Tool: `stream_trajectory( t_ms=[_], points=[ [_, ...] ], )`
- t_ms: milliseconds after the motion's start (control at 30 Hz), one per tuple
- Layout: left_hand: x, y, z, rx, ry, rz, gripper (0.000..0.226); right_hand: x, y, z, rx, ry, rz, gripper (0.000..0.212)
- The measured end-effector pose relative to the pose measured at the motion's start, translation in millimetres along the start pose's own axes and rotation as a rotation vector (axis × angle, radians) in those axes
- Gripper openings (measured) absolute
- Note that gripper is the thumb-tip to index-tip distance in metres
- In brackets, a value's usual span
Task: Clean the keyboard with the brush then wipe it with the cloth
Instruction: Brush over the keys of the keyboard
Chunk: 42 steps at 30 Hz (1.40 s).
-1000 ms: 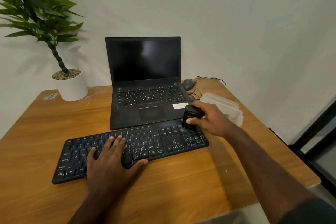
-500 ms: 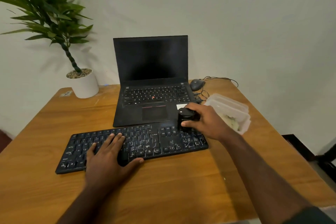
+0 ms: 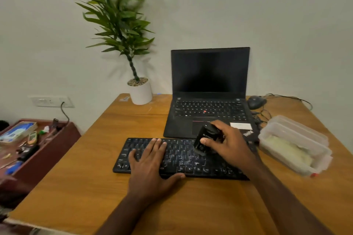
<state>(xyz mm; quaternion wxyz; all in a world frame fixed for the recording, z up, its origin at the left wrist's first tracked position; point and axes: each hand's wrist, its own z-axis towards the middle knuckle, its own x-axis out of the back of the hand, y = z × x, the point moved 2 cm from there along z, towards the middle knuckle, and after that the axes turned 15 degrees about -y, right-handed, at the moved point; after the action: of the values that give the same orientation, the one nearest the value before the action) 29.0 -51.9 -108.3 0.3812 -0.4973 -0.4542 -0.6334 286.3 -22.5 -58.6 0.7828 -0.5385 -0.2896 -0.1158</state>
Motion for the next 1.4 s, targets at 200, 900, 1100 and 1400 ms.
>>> stream_trajectory(
  t_ms=[200,900,1100,1400],
  points=[
    [15,-87,-26,0.199,-0.004,-0.144,0.112,-49,-27,33,0.059,-0.067,0.124,0.028],
    [6,-145,-29,0.254,-0.076,-0.465,0.112,-188,-104,128,0.189,-0.420,-0.139,0.046],
    [20,-134,-33,0.227,-0.053,-0.477,0.117,-188,-103,134,0.214,-0.455,-0.191,0.057],
    [15,-139,-32,0.230,-0.088,-0.464,0.106,-162,-95,154,0.101,-0.647,-0.178,0.059]
  ],
)
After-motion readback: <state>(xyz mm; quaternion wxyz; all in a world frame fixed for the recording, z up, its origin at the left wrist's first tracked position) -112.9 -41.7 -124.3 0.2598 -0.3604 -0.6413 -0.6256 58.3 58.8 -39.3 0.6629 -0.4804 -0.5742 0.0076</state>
